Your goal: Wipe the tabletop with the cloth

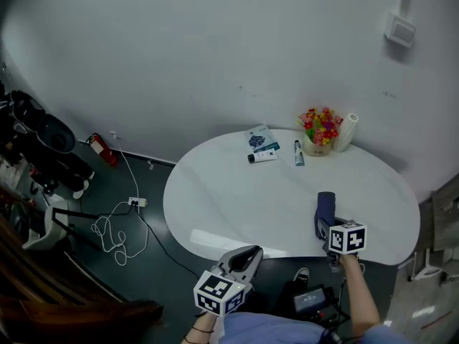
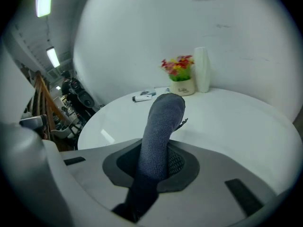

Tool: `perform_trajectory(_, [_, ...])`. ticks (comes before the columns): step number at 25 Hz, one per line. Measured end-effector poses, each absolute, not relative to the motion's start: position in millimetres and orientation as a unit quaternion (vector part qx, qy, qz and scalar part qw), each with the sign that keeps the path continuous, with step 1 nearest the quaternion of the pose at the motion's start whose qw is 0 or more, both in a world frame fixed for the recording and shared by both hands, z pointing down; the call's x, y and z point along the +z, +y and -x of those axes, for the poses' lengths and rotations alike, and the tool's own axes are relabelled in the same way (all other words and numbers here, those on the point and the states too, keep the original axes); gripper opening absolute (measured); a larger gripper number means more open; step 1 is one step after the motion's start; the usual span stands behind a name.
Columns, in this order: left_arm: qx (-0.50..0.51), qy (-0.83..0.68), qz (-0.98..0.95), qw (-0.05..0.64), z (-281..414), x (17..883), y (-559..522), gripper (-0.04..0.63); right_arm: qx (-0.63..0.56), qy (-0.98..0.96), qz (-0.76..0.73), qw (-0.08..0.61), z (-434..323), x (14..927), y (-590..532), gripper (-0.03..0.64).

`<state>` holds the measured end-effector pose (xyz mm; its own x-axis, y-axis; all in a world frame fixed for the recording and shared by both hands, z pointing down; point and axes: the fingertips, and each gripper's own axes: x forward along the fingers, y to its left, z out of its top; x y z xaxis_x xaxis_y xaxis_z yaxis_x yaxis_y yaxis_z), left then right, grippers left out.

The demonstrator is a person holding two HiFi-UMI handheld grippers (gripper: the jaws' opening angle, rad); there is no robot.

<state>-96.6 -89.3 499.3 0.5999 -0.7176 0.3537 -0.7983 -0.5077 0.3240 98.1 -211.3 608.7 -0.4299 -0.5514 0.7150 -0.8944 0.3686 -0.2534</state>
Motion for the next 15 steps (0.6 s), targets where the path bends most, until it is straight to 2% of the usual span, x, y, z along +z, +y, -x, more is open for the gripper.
perform_trajectory(8, [0.095, -0.513, -0.819, 0.24, 223, 521, -42, 0.023, 0.298, -0.842, -0.343, 0.29, 100, 614, -170, 0.071])
perform_trajectory(15, [0.087, -0.573, -0.773, 0.257, 295, 538, -7, 0.023, 0.265, -0.882, -0.227, 0.318, 238, 619, -121, 0.071])
